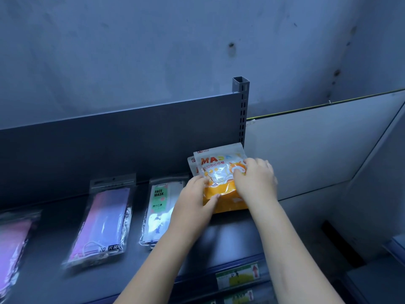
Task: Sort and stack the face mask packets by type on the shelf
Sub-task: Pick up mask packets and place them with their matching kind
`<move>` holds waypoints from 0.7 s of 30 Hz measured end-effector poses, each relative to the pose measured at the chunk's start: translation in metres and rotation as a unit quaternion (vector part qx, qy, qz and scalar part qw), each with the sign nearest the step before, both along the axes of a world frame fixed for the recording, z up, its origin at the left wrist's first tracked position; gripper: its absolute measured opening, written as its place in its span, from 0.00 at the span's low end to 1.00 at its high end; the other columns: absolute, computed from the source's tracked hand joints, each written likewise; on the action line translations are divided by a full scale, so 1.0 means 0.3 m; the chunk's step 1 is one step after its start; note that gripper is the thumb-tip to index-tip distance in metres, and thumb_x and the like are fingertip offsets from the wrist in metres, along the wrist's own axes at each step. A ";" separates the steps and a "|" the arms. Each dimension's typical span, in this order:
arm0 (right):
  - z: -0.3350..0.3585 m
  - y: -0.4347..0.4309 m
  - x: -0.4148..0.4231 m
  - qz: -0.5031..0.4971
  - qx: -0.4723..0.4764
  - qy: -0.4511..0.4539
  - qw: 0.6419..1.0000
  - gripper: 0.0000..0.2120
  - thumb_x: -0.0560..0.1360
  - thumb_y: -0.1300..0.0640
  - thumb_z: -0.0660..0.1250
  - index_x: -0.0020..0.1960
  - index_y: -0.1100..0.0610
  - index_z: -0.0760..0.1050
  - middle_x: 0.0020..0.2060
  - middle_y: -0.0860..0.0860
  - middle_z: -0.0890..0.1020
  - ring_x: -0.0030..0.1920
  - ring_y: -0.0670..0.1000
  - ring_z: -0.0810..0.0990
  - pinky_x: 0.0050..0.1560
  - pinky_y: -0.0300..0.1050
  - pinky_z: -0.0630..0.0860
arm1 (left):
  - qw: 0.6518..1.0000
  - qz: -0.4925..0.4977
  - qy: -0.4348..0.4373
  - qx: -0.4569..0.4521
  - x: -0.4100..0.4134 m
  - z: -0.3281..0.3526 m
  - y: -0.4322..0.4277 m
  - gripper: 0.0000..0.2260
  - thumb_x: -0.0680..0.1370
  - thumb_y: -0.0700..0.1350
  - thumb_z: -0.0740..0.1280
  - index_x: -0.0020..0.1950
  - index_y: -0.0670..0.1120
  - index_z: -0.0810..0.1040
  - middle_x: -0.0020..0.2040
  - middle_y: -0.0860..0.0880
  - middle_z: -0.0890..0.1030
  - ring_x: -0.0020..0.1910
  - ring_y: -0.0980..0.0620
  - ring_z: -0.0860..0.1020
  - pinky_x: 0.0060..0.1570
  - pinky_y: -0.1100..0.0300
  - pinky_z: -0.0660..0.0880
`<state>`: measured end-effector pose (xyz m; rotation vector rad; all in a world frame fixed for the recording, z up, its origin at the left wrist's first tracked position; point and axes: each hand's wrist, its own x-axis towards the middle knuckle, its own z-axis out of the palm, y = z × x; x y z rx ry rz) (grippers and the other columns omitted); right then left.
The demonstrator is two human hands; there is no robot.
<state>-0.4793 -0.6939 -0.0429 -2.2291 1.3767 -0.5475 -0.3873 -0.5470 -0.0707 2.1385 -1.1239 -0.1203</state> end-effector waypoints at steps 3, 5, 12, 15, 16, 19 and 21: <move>-0.004 0.045 0.027 0.011 -0.052 -0.021 0.998 0.23 0.81 0.49 0.62 0.75 0.54 0.73 0.78 0.53 0.71 0.83 0.58 0.56 0.81 0.58 0.56 | 1.000 0.005 0.012 0.000 0.005 -0.007 -0.003 0.26 0.79 0.54 0.71 0.75 0.46 0.73 0.78 0.52 0.69 0.77 0.52 0.68 0.74 0.57 0.66; -0.005 0.073 0.041 0.030 -0.067 -0.025 0.997 0.23 0.81 0.51 0.62 0.74 0.54 0.73 0.79 0.53 0.70 0.84 0.57 0.55 0.81 0.57 0.53 | 1.000 0.012 0.016 0.006 0.007 -0.007 -0.001 0.29 0.78 0.57 0.71 0.75 0.46 0.72 0.78 0.51 0.69 0.77 0.50 0.68 0.73 0.51 0.68; -0.004 0.104 0.041 0.065 -0.070 -0.053 0.994 0.24 0.82 0.50 0.63 0.76 0.55 0.71 0.80 0.52 0.69 0.84 0.56 0.54 0.82 0.56 0.52 | 1.000 0.018 -0.002 0.010 0.022 -0.013 0.006 0.26 0.77 0.60 0.69 0.71 0.49 0.75 0.74 0.53 0.74 0.73 0.50 0.71 0.72 0.52 0.70; 0.004 0.129 0.052 0.137 -0.081 -0.047 0.986 0.27 0.84 0.47 0.60 0.81 0.55 0.65 0.81 0.50 0.67 0.85 0.54 0.53 0.82 0.55 0.53 | 0.998 0.045 -0.044 0.005 0.039 0.013 0.024 0.28 0.80 0.60 0.63 0.77 0.48 0.71 0.78 0.50 0.71 0.79 0.48 0.65 0.77 0.51 0.63; 0.006 0.140 0.057 0.161 -0.079 -0.039 0.983 0.28 0.85 0.46 0.59 0.82 0.55 0.63 0.82 0.50 0.65 0.85 0.53 0.52 0.82 0.54 0.53 | 0.997 0.055 -0.047 0.015 0.052 0.028 0.034 0.29 0.81 0.61 0.60 0.79 0.48 0.68 0.81 0.50 0.68 0.82 0.47 0.62 0.79 0.49 0.61; 0.013 0.180 0.073 0.211 -0.051 -0.021 0.976 0.29 0.87 0.44 0.55 0.84 0.55 0.58 0.84 0.49 0.61 0.85 0.51 0.51 0.83 0.50 0.53 | 0.993 0.065 -0.071 0.061 0.108 0.063 0.072 0.29 0.85 0.60 0.57 0.83 0.49 0.60 0.85 0.51 0.59 0.85 0.49 0.52 0.81 0.48 0.50; 0.020 0.218 0.094 0.224 -0.045 -0.011 0.973 0.29 0.87 0.43 0.53 0.84 0.55 0.56 0.84 0.49 0.59 0.85 0.51 0.50 0.83 0.50 0.52 | 0.988 0.078 -0.106 0.077 0.146 0.093 0.119 0.30 0.85 0.61 0.56 0.84 0.49 0.59 0.85 0.52 0.57 0.85 0.49 0.49 0.81 0.48 0.47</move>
